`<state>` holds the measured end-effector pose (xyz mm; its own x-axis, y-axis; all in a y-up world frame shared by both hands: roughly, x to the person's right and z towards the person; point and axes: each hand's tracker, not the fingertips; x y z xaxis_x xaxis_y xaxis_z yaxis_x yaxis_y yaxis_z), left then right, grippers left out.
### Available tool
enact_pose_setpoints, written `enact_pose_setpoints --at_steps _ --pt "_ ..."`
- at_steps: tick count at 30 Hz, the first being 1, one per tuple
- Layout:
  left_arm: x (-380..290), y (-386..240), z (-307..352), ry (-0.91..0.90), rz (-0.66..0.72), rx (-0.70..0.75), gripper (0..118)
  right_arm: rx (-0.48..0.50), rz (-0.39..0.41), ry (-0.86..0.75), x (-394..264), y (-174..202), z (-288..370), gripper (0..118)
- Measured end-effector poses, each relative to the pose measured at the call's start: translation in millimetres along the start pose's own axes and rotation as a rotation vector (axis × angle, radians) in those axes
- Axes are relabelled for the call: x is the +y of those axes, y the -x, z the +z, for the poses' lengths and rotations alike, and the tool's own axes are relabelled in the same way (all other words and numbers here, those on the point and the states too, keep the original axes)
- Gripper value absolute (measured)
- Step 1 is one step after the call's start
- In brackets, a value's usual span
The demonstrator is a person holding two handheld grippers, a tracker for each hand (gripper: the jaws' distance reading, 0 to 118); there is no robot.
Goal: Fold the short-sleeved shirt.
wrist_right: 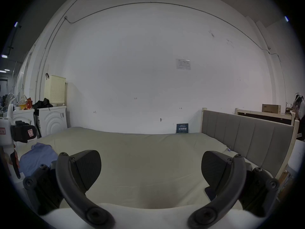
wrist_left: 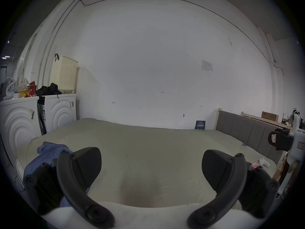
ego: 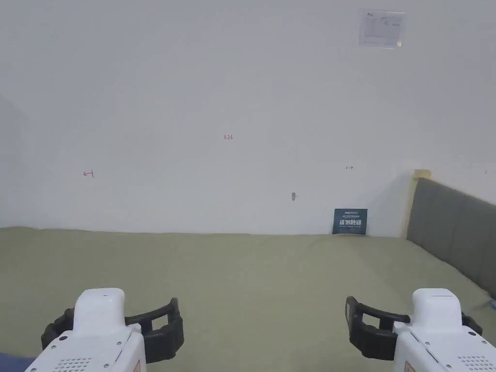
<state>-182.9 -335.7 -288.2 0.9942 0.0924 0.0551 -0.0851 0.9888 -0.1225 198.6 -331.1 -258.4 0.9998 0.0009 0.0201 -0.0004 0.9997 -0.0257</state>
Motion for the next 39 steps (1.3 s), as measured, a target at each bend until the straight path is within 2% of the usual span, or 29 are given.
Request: enact_pose_setpoints --at_steps 39 --pt "3.1 -0.8 2.4 -0.01 -0.004 -0.014 118 0.004 0.024 -0.004 3.4 1.1 1.0 118"
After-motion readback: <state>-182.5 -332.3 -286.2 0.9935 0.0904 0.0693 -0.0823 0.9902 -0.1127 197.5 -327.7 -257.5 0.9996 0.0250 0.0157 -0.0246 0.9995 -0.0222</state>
